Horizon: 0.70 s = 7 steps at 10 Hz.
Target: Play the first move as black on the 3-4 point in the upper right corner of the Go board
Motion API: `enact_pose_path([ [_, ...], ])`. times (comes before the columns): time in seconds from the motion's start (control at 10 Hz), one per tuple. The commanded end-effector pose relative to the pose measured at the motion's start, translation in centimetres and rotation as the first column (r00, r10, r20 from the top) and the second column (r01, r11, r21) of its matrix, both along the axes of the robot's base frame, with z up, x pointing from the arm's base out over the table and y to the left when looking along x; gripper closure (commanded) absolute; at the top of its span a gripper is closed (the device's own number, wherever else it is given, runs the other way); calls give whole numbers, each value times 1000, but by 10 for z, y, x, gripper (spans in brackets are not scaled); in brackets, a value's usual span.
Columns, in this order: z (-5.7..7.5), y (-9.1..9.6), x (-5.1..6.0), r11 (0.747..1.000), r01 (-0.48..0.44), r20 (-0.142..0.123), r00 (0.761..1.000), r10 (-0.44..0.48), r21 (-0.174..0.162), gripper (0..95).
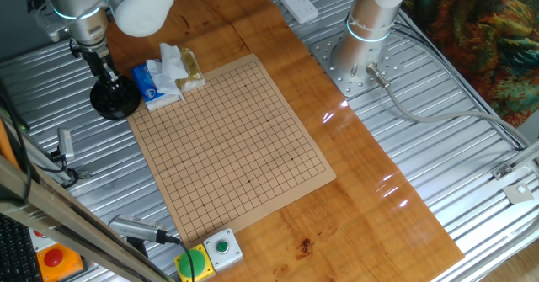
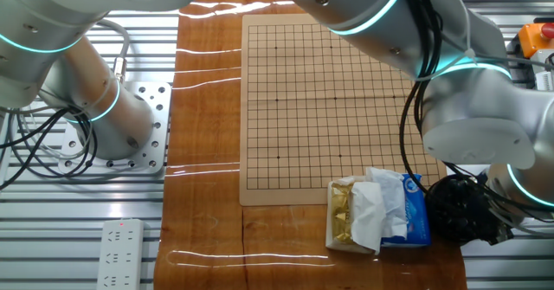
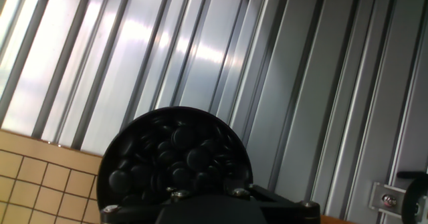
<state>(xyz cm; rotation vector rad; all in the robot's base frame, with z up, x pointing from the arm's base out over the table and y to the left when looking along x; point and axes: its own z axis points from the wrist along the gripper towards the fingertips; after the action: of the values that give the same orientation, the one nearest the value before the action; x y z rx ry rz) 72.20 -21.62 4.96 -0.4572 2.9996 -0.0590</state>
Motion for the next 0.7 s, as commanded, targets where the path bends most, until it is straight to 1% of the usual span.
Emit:
enact_pose_path([
  [0.1,-1,3,-1,1000,9,0,1000,-9,4,760],
  [0.2,-1,7,-1,1000,19,1,1000,-19,11,760],
  [0.4,0,11,-2,1000,28,1,1000,-28,13,760],
  [0.5,0,12,-2,999,30,1,1000,-30,14,570],
  [0.7,0,13,-2,999,30,1,1000,-30,13,570],
])
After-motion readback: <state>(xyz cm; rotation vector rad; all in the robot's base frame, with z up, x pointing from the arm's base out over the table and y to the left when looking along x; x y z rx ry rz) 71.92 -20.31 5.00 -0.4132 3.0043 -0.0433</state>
